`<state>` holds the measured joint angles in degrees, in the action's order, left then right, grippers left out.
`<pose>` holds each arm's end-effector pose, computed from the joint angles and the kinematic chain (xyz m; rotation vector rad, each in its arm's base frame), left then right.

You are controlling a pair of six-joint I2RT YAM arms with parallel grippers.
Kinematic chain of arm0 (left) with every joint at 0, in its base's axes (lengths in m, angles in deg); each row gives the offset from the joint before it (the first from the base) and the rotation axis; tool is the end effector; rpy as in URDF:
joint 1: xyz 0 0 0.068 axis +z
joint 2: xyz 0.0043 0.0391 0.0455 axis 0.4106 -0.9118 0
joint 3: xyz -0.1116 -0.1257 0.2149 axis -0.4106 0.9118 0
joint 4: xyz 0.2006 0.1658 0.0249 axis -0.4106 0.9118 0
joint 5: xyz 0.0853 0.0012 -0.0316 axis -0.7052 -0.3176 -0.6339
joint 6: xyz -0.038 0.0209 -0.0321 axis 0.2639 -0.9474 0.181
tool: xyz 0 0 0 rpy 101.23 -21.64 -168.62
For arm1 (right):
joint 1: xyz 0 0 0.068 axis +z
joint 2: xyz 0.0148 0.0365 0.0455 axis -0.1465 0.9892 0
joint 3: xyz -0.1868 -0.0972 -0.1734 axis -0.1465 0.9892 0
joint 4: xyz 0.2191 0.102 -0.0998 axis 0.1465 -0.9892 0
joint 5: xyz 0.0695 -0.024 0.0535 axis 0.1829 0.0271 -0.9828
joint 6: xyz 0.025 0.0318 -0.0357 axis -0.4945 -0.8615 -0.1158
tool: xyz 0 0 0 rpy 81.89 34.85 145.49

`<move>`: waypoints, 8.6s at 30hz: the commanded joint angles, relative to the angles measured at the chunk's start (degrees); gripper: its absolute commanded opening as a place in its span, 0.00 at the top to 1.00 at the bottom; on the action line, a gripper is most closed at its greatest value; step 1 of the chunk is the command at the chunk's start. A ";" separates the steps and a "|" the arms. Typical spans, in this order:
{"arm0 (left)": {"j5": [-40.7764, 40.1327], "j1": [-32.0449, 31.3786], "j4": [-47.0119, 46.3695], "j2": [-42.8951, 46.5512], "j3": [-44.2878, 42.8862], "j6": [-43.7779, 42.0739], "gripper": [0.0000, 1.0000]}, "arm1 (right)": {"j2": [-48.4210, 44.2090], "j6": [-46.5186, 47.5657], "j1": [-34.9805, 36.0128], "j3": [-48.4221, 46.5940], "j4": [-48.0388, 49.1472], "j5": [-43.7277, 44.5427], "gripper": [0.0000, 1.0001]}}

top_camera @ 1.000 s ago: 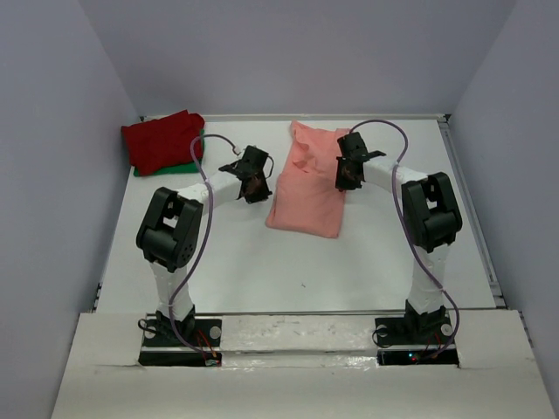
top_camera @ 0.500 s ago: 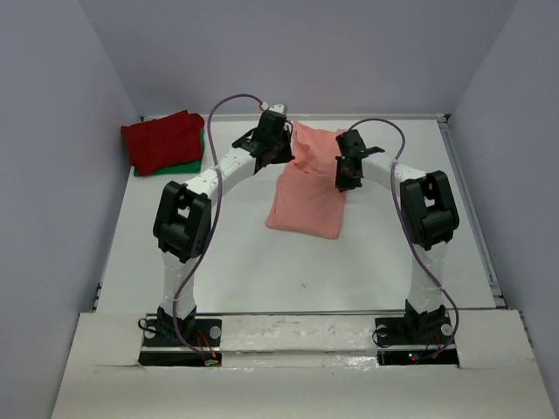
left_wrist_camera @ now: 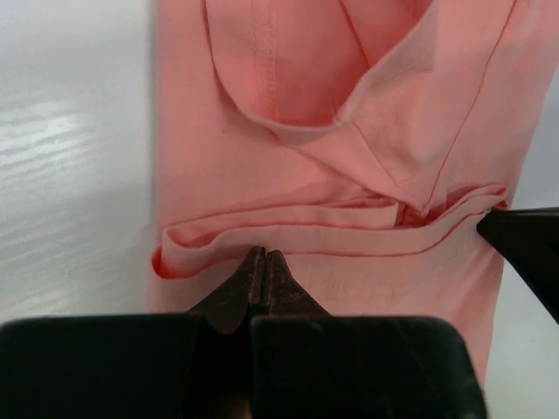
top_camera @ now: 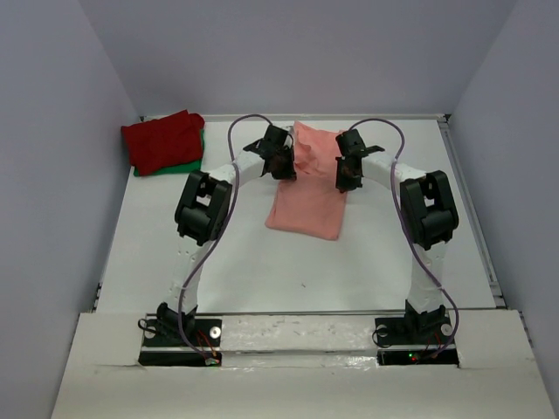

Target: Fold and stack the t-shirts

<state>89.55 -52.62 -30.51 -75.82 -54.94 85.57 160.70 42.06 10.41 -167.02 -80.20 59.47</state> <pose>0.4503 -0.2524 0.1772 0.2263 2.3628 -0.7161 0.4190 0.1376 0.1717 0.0995 2.6529 0.0365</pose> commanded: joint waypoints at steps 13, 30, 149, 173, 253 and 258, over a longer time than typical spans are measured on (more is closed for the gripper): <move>-12.46 0.69 17.48 -4.89 -3.11 6.99 1.00 | 1.74 1.75 0.95 -3.64 -10.40 0.21 1.00; -16.59 0.87 10.89 8.30 22.04 10.24 1.00 | 0.95 1.66 1.55 -1.46 -11.20 -1.55 1.00; -34.19 -0.18 20.99 30.90 10.18 7.88 1.00 | 19.06 11.77 14.92 -38.10 -19.80 -8.50 1.00; -21.88 -1.32 14.67 20.44 12.20 8.31 1.00 | 13.52 14.31 12.20 -40.46 -19.28 -1.56 1.00; -21.61 -3.52 17.56 13.67 0.95 5.85 1.00 | 25.64 18.71 3.67 -51.90 -16.82 -6.29 1.00; -22.57 -3.52 18.27 14.02 0.77 5.76 1.00 | 27.93 18.27 3.67 -50.76 -16.29 -6.38 1.00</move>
<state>68.06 -56.01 -13.02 -63.60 -52.45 92.57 186.79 59.98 13.84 -217.16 -97.30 53.72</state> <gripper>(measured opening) 0.011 0.009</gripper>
